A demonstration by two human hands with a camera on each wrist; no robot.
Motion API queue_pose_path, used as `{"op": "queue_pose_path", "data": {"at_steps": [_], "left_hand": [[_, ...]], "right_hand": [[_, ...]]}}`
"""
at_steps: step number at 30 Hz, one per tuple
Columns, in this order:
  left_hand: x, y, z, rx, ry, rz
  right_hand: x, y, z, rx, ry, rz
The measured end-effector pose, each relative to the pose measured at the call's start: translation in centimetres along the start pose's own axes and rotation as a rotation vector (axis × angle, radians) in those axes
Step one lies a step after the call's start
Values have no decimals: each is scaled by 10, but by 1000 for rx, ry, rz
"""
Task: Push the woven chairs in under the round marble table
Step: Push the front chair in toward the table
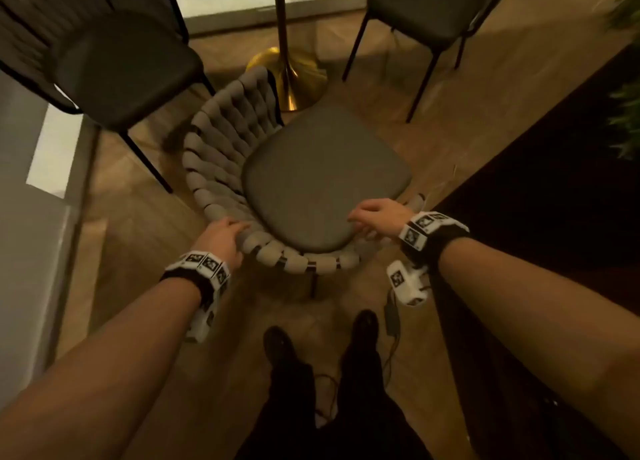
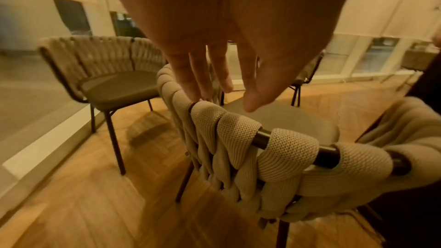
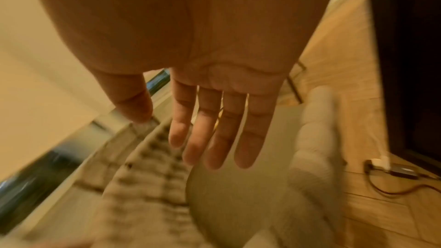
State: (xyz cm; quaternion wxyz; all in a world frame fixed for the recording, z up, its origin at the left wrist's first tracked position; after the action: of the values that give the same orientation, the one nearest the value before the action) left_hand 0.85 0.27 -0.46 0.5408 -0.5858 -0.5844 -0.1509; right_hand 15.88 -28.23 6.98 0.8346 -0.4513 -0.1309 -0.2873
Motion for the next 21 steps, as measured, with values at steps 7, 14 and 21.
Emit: {"op": "queue_pose_path", "data": {"at_steps": [7, 14, 21], "left_hand": [[-2, 31, 13, -12, 349, 133], [8, 47, 29, -51, 427, 214], [15, 45, 22, -136, 497, 182]], "right_hand": [[-77, 44, -7, 85, -712, 183], [-113, 62, -23, 144, -1139, 201], [-108, 63, -23, 142, -1171, 203]]}}
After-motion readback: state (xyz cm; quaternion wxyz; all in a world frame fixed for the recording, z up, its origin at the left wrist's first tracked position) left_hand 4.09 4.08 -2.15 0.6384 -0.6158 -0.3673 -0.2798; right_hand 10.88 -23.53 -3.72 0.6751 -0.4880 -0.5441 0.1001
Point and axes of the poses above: each hand's wrist, its own y-axis towards the middle knuckle, its own x-axis out of the back of the hand, z = x × y, the point moved 1 cm from there along y, towards the middle knuckle, and after that the axes turned 10 degrees about -y, right-handed, at the moved point
